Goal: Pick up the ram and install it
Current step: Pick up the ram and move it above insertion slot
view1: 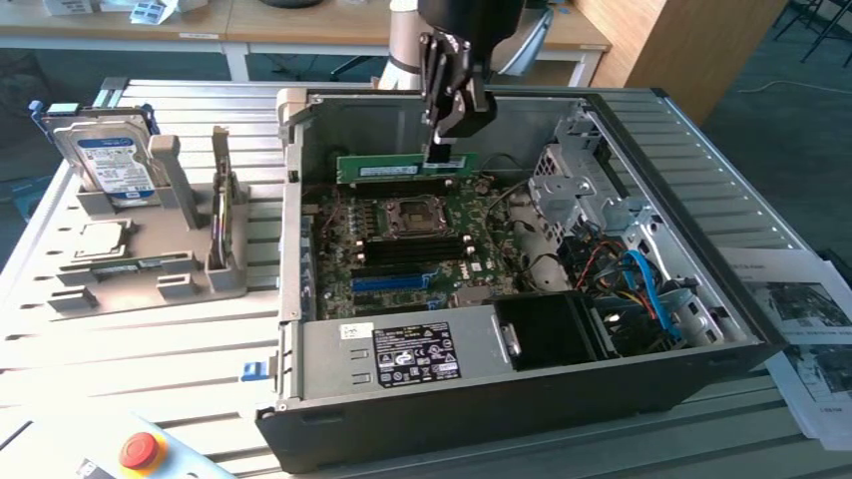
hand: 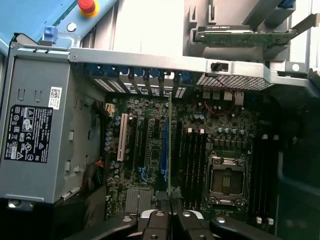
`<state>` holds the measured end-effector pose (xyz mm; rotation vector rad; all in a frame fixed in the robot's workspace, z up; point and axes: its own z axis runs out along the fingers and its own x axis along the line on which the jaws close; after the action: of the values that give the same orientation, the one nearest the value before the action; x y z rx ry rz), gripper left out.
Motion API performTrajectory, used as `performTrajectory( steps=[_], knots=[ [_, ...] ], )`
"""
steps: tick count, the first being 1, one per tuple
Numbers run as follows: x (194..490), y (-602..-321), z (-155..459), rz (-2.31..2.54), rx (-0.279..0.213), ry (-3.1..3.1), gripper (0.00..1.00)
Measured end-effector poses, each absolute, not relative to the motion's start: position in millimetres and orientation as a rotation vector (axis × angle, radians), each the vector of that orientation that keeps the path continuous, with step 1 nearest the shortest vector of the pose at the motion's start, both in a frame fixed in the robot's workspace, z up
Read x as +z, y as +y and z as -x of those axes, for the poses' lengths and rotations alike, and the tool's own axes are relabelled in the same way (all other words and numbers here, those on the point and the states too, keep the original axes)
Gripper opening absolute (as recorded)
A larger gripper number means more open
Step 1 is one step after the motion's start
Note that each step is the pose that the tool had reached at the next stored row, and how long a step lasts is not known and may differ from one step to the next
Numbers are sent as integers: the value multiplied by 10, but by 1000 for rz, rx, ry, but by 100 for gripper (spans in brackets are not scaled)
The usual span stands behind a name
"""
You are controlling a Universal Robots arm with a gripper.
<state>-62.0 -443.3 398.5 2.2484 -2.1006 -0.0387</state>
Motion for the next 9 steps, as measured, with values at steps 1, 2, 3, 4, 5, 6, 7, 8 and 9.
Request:
performTrajectory(
  steps=[1, 2, 3, 4, 5, 6, 7, 8, 9],
  knots=[
    [3985, -4437, 522, -2249, -39, -2101, 12],
    [3985, -4437, 519, -2249, -39, -2100, 12],
    [3985, -4436, 520, -2248, -39, -2101, 12],
    [3985, -4436, 519, -2248, -39, -2101, 12],
    [3985, -4436, 519, -2248, -39, -2101, 12],
    [3985, -4436, 518, -2249, -38, -2101, 12],
    [3984, -4436, 518, -2251, -36, -2101, 12],
    [3984, -4436, 518, -2253, -34, -2101, 12],
    [3984, -4436, 518, -2254, -32, -2100, 12]
  ],
)
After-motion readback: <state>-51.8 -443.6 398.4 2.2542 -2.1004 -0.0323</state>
